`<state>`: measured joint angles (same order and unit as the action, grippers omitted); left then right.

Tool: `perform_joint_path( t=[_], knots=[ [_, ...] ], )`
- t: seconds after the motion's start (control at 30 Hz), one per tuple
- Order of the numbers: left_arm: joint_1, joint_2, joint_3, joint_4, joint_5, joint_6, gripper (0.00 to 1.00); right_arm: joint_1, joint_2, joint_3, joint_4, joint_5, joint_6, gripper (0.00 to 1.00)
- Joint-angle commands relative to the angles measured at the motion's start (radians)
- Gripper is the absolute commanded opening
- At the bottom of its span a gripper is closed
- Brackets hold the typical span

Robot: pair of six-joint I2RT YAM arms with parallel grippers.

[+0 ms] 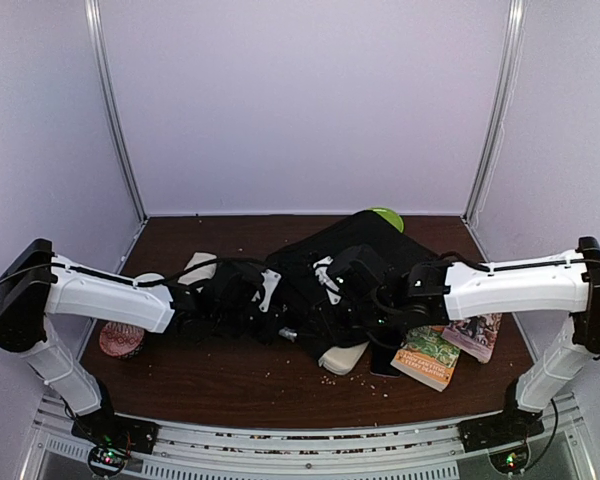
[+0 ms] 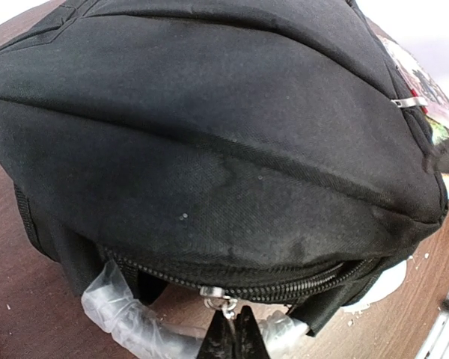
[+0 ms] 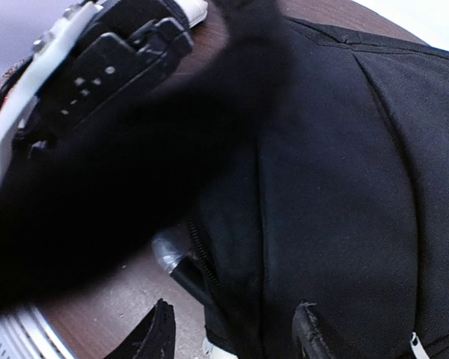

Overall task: Pack the student bag
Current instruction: Unzip the student bag at the center of the board.

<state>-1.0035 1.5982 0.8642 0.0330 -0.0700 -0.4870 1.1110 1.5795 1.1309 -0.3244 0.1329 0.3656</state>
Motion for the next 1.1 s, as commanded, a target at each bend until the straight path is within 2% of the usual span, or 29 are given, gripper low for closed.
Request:
perform_joint_path(
  t=[0.0, 0.2, 0.3, 0.4, 0.53, 0.77, 1.07],
  knots=[
    [-0.010, -0.036, -0.004, 0.019, 0.022, 0.020, 0.00, 0.003, 0.036, 0.036, 0.000, 0.144, -0.030, 0.54],
    [-0.010, -0.033, -0.001, 0.020, 0.021, 0.022, 0.00, 0.003, 0.080, 0.025, -0.012, 0.210, -0.025, 0.54],
    [-0.010, -0.029, 0.007, 0.018, 0.020, 0.022, 0.00, 0.003, 0.081, 0.010, -0.011, 0.196, -0.022, 0.52],
    [-0.010, -0.021, 0.011, 0.016, 0.019, 0.022, 0.00, 0.003, 0.066, -0.017, 0.019, 0.158, -0.020, 0.51],
    [-0.010, -0.006, 0.023, 0.013, 0.019, 0.021, 0.00, 0.003, 0.008, -0.076, 0.093, 0.081, 0.004, 0.56],
    [-0.010, 0.008, 0.030, 0.006, 0.022, 0.020, 0.00, 0.003, -0.150, -0.254, 0.251, 0.109, 0.017, 0.60],
    [-0.010, -0.004, 0.041, -0.003, 0.026, 0.018, 0.00, 0.020, -0.114, -0.262, 0.247, 0.085, -0.067, 0.60]
  ],
)
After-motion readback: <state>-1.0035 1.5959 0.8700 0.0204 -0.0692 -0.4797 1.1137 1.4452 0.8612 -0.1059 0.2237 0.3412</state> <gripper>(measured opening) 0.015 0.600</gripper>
